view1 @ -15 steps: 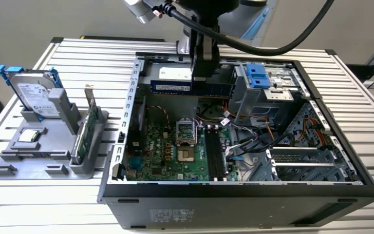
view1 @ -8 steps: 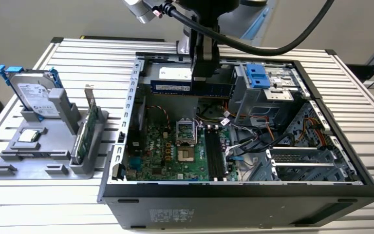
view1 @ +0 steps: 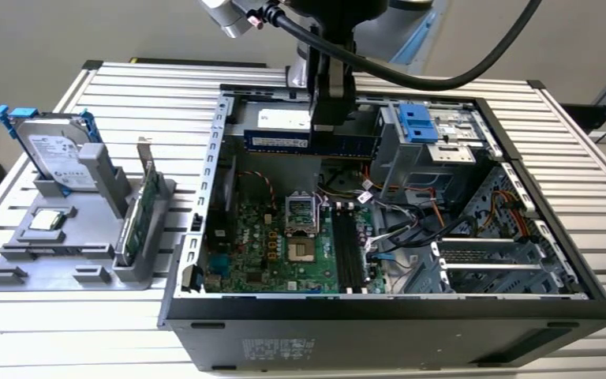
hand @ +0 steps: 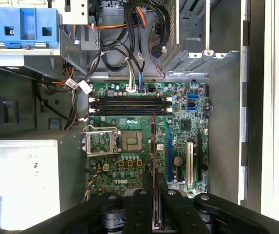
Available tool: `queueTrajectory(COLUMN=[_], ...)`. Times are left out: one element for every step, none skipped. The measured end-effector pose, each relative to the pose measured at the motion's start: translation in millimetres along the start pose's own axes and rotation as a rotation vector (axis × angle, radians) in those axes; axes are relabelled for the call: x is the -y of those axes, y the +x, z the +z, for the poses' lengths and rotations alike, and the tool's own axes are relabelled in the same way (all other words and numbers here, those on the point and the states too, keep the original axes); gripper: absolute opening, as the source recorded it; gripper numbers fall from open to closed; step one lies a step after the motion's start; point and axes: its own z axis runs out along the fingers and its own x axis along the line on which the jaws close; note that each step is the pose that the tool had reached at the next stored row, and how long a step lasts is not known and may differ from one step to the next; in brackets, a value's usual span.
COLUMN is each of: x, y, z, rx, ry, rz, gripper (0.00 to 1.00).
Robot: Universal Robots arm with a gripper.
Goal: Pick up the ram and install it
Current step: 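Pick up the ram and move it above insertion slot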
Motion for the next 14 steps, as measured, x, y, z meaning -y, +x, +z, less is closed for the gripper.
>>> queueTrajectory(x=[0.0, 0.0, -0.6, -1.7, -3.6, -5.9, -8.1, -11.5, -15.4, -18.9, -22.2, -25.2, -28.0, -30.2], y=[0.0, 0.0, 0.0, 0.1, 0.2, 0.2, 0.3, 0.4, 0.6, 0.7, 0.8, 0.9, 1.0, 1.0], z=[0.0, 0.0, 0.1, 0.2, 0.2, 0.1, 0.2, 0.3, 0.4, 0.5, 0.6, 0.6, 0.7, 0.8], rx=[0.0, -0.0001, -0.0002, -0.0004, -0.0003, -0.0001, -0.0001, -0.0001, -0.0001, -0.0001, -0.0001, -0.0001, -0.0001, -0.0001], ry=[0.0, 0.0, -0.0001, -0.0002, -0.0001, -0.0001, 0.0, 0.0001, 0.0002, 0.0004, 0.0004, 0.0005, 0.0005, 0.0004], rz=[0.0, 0.0, 0.0, 0.0, 0.0, 0.0, 0.0, 0.0, 0.0, 0.0, 0.0, 0.0, 0.0, 0.0], gripper=[0.0, 0.0, 0.0, 0.0, 0.0, 0.0, 0.0, 0.0, 0.0, 0.0, 0.0, 0.0, 0.0, 0.0])
